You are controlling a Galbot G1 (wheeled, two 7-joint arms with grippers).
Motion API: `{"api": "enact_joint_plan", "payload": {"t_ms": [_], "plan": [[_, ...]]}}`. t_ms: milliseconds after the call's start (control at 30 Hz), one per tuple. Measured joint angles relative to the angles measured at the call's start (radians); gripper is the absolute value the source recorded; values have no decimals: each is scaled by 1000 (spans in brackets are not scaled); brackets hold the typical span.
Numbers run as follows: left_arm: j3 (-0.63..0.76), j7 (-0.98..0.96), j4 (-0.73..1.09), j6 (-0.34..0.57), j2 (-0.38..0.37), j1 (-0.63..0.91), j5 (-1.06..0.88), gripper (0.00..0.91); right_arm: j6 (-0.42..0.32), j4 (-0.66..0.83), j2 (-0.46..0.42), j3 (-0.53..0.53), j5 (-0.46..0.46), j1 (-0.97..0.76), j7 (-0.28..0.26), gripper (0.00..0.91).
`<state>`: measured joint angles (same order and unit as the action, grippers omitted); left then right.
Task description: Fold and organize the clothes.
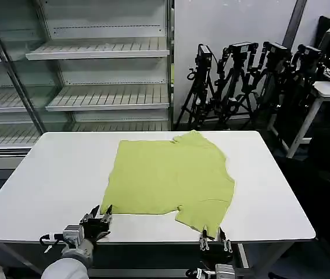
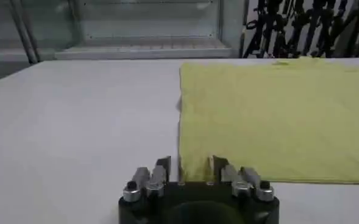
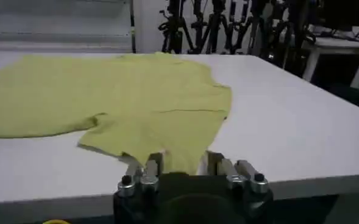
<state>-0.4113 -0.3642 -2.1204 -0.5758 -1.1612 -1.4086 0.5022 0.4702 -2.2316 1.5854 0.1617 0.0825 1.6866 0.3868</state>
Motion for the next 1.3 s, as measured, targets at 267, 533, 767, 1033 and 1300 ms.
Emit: {"api": "enact_joint_plan", "payload": {"t_ms": [267, 533, 767, 1033, 1300], "plan": [[-13, 0, -24, -2, -5, -21, 16, 20, -34, -36, -6, 0, 7, 24, -22, 0], [-30, 1, -84, -3, -12, -61, 20, 20, -85, -97, -20, -1, 19, 64, -50, 0], [-52, -2, -160, -3, -22, -102, 25, 20, -130, -170, -39, -5, 31, 113, -74, 0], [-92, 0, -262, -3, -29, -145, 31, 20, -190, -229, -63, 21, 0, 125, -95, 0], [-123, 6, -278, -2, -12, -128, 80, 20, -209, -222, -104, 96, -83, 64, -107, 0]]}}
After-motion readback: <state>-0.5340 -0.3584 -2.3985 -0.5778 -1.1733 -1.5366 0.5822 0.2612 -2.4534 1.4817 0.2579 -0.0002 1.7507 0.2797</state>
